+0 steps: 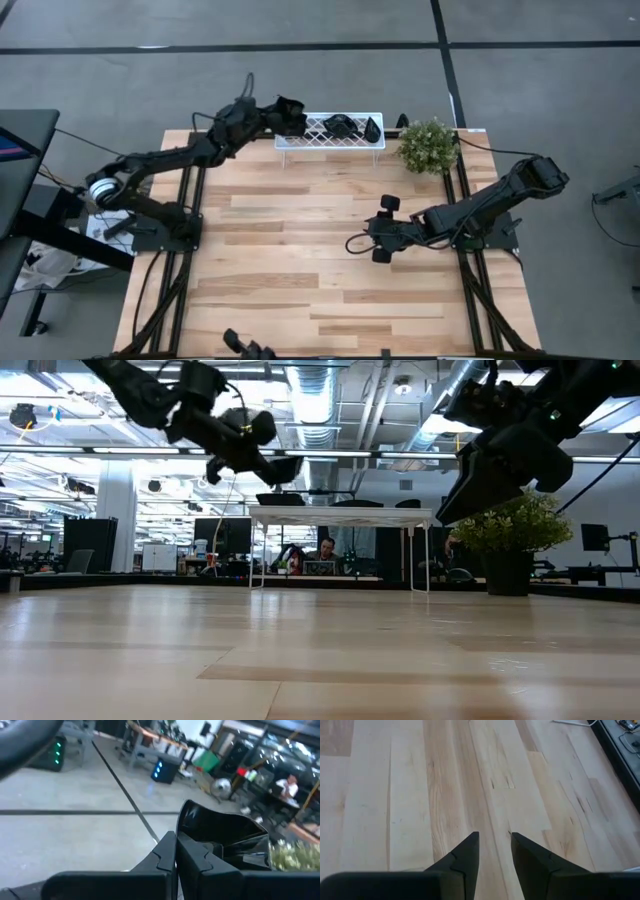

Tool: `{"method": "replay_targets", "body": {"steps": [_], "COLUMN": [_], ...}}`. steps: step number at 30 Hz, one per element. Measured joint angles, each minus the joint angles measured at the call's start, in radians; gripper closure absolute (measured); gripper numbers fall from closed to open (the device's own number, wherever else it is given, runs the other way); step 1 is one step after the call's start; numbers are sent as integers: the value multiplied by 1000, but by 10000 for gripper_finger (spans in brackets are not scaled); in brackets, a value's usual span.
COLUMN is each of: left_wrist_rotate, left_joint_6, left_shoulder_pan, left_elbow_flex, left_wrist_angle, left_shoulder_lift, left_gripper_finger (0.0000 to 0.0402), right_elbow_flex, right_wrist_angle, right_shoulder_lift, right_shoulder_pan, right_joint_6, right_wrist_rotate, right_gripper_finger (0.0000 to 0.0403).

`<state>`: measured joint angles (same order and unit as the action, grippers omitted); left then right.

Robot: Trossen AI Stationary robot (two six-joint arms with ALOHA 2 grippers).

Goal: Pick & Place Mini shaped plates
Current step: Stack the distorted square plate on top of the distorted square plate on the shelf

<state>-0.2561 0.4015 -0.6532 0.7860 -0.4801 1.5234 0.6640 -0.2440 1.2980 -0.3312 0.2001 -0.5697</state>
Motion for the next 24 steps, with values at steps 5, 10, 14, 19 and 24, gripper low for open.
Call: {"method": "replay_targets", "body": {"steps": [5, 10, 14, 19, 24], "left_wrist_rotate": [-8, -30, -36, -32, -22], "left_joint_6": [11, 26, 40, 22, 0], "left_shoulder_pan": [5, 6, 7, 14, 13], "left_elbow_flex": [45, 50, 50, 50, 50], "left_wrist_angle": [-11, -14, -12, -10, -7], "left_shoulder_lift": [76, 105, 110, 110, 110], "left_gripper_finger": [394, 393, 393, 373, 339], "right_elbow_flex": [0, 0, 0, 0, 0], "right_wrist_angle": [-2, -2, -3, -3, -3], "right_shoulder_lift": [0, 0, 0, 0, 0], "right_shoulder_pan": [6, 6, 6, 6, 6], "right_joint_6": [-8, -8, -8, -8, -8], "right_wrist_rotate": [0, 0, 0, 0, 0], "right_gripper_finger": [295, 295, 295, 295, 295]}}
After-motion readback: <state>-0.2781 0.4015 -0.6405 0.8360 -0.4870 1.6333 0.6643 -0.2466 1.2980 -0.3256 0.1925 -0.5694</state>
